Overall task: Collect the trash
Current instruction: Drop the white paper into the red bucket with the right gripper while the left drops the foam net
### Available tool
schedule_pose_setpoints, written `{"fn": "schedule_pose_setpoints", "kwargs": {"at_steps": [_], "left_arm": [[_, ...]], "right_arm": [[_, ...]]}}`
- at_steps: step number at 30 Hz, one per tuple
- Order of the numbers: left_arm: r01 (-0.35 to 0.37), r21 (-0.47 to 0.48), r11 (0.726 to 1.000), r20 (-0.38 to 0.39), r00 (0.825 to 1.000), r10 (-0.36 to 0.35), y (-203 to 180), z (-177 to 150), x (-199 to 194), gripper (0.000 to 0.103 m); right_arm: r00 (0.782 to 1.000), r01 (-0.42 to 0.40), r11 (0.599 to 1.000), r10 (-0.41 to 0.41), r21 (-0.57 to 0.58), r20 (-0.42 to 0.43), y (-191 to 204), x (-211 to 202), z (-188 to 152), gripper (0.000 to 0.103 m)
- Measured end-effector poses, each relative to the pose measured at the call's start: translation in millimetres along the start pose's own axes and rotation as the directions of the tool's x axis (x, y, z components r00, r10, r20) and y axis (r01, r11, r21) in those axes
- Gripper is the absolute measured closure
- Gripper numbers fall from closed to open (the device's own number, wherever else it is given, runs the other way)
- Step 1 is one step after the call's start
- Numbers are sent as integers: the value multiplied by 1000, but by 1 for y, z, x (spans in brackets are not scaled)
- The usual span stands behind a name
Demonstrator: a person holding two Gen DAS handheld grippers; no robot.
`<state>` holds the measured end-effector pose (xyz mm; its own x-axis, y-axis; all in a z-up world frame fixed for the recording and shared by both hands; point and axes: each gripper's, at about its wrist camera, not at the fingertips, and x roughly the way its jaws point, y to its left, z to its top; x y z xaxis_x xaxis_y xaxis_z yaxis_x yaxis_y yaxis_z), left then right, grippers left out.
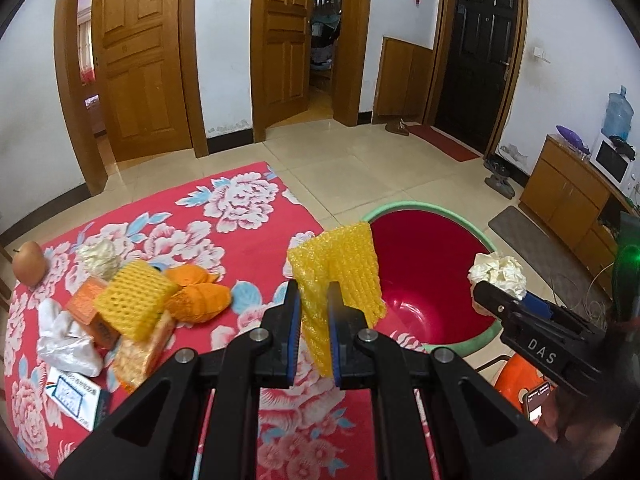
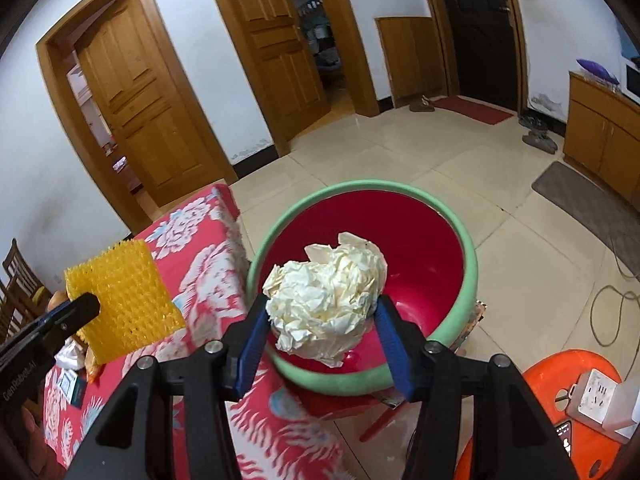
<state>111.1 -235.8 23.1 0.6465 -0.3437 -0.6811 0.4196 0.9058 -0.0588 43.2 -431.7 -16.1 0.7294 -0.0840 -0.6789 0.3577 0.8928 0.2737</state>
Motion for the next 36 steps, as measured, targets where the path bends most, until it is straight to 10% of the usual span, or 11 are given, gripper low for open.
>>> {"fn": "schedule_pose_setpoints", "kwargs": {"at_steps": [24, 30, 36], "left_arm": [[51, 54, 997, -40, 998, -48, -51, 8, 57, 91], [52, 68, 996, -34, 998, -50, -58, 9, 57, 54], [40, 59, 997, -26, 999, -38, -55, 9, 47, 52]], "right_arm": [[999, -1, 996, -4, 94, 52, -31, -18, 9, 31], [998, -2, 993, -5, 119, 55, -36, -22, 9, 31], [998, -5, 993, -3, 120, 58, -34, -28, 9, 31]]}}
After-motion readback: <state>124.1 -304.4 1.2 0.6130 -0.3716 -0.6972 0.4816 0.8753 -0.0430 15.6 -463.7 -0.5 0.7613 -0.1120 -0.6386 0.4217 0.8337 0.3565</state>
